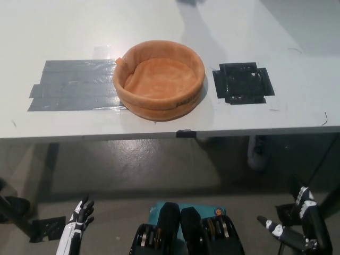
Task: A person hands a emotional support dumpling to the robot which it grabs with its right hand and places in the soft place kept infront of it in the centre of the desk
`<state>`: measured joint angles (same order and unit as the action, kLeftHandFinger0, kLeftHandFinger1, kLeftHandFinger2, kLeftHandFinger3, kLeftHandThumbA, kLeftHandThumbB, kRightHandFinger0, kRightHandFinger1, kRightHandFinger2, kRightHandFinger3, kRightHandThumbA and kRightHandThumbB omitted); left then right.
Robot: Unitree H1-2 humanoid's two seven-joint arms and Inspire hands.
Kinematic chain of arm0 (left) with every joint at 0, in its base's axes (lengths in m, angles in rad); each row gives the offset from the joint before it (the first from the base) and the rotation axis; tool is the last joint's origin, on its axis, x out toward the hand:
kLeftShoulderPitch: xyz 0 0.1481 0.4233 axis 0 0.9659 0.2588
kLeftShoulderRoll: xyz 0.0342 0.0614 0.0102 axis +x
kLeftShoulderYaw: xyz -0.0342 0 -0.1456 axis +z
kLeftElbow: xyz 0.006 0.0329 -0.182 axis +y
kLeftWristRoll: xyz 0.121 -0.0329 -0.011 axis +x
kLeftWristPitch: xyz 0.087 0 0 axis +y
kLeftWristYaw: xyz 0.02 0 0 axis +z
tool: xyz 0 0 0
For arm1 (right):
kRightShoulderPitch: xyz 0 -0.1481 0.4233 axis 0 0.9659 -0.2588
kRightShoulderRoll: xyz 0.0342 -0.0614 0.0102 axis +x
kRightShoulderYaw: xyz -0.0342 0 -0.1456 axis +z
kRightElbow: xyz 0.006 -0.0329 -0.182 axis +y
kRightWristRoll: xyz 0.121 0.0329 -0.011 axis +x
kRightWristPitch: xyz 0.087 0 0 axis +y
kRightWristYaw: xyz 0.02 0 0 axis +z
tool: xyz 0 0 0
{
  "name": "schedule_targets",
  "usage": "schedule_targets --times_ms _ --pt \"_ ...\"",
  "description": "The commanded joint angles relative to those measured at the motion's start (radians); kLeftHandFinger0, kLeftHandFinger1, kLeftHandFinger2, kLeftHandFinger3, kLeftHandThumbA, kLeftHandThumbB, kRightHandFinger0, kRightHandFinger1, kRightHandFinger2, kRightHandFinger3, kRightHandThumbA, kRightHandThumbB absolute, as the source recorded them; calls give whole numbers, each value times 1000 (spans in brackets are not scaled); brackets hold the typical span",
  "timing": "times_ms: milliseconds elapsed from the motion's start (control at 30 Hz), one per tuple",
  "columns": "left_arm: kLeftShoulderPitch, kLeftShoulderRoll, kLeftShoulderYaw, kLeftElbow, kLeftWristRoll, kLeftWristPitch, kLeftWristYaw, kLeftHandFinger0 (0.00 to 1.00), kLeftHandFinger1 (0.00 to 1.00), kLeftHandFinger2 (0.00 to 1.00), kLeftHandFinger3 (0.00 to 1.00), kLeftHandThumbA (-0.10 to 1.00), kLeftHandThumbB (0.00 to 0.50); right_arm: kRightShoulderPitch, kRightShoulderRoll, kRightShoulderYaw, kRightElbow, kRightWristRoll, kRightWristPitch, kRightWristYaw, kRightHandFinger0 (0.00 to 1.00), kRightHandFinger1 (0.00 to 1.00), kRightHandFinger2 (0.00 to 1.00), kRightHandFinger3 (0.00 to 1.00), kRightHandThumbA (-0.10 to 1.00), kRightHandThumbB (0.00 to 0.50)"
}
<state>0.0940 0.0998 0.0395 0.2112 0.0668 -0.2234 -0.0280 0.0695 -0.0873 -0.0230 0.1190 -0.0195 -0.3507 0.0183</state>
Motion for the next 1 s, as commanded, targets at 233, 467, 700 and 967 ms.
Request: schedule_targets --times_ms 233,467,700,967 --pt "-2 11 6 -1 5 -43 16 1000 1000 1000 1000 1000 214 -28 25 -24 -322 153 7 2 1000 1000 1000 1000 1000 351" --pt "-3 14 9 -14 9 -23 15 1000 1000 1000 1000 1000 228 -139 31 -31 -491 459 241 -14 1000 1000 1000 1000 1000 411" --pt "-7 17 8 -11 14 -24 15 1000 1000 1000 1000 1000 232 -278 48 -81 -477 614 374 -84 1000 1000 1000 1000 1000 395" --pt "-18 17 11 -8 12 -17 14 1000 1000 1000 1000 1000 234 -466 -9 -53 -354 340 360 -48 1000 1000 1000 1000 1000 271"
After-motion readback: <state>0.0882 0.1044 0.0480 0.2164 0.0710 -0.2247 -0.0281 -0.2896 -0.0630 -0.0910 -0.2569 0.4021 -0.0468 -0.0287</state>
